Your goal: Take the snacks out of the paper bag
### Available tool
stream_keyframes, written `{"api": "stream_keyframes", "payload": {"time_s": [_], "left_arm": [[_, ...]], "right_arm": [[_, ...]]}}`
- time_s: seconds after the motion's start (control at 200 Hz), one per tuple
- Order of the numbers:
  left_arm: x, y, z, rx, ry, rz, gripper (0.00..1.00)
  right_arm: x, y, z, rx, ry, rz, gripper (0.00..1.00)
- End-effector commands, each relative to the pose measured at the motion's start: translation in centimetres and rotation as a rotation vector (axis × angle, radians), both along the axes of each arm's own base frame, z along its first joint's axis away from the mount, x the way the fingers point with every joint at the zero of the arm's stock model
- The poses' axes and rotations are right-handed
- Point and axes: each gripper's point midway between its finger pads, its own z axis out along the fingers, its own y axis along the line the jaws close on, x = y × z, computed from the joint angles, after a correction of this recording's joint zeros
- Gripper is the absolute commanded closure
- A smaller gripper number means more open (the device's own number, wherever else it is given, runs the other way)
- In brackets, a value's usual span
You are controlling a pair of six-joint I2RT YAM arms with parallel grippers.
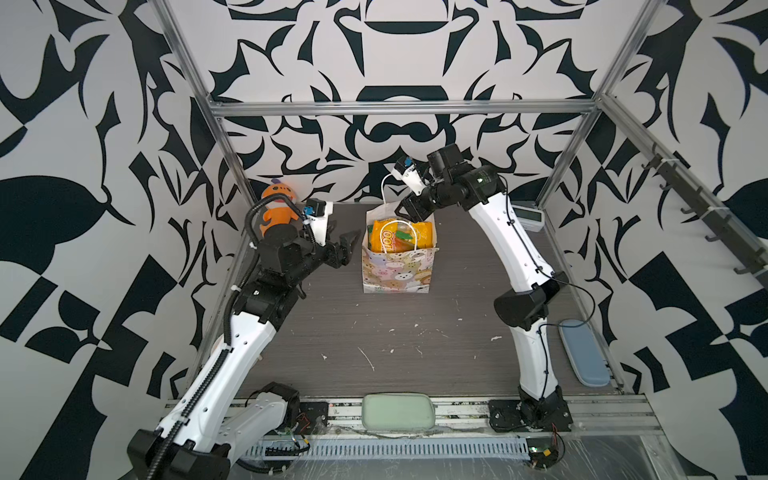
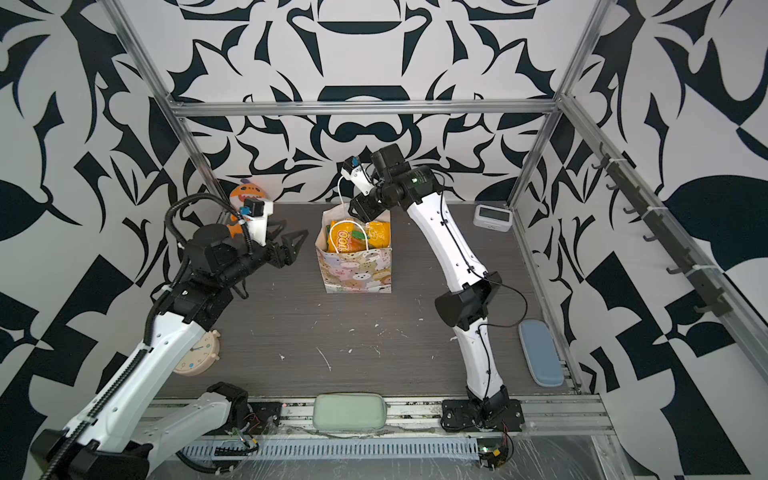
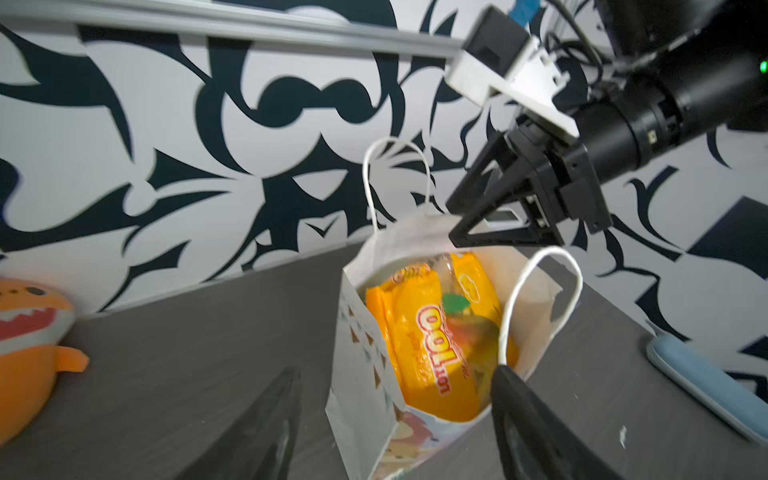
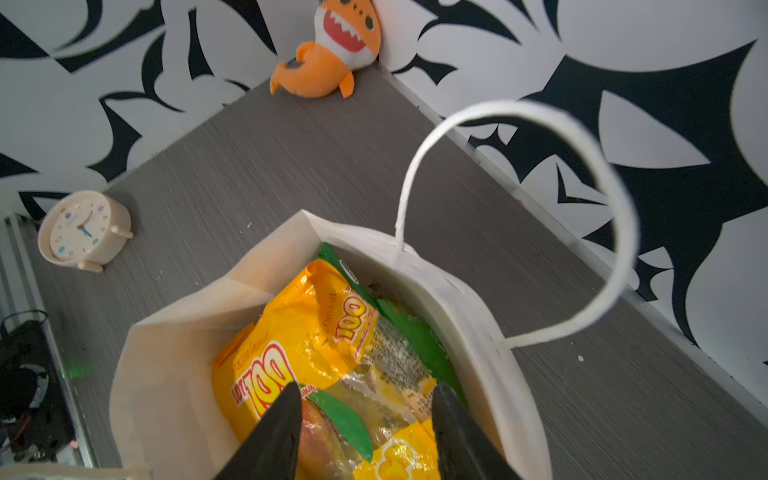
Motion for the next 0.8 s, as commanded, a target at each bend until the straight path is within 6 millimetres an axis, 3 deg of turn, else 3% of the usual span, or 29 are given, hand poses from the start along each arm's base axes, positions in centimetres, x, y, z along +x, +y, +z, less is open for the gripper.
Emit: {"api": "stream_keyframes", "payload": {"time_s": [0.0,0.26,0.52,0.795], "left_arm": [[-0.8,-1.0,-1.4,0.033,0.035,-0.084,0.25],[0.1,-1.3,-2.5,0.041,0.041,-0.085,0.24],[0.6,-1.7,-3.7,0.038,0.069,-0.092,0.24],[0.4,-1.9,-3.5,0.014,0.053,-0.106,0.25]], "right_arm": [[-0.5,-1.1,1.3,-0.022,-0.035,-0.005,0.42],[0.3,0.1,-0.4,-0.016,-0.016,0.021,0.32],[0.5,1.9,-1.9,0.01,0.021,0.062,0.29],[0.9,3.9,-4.5,0.024,0.066,0.098,0.29]]}}
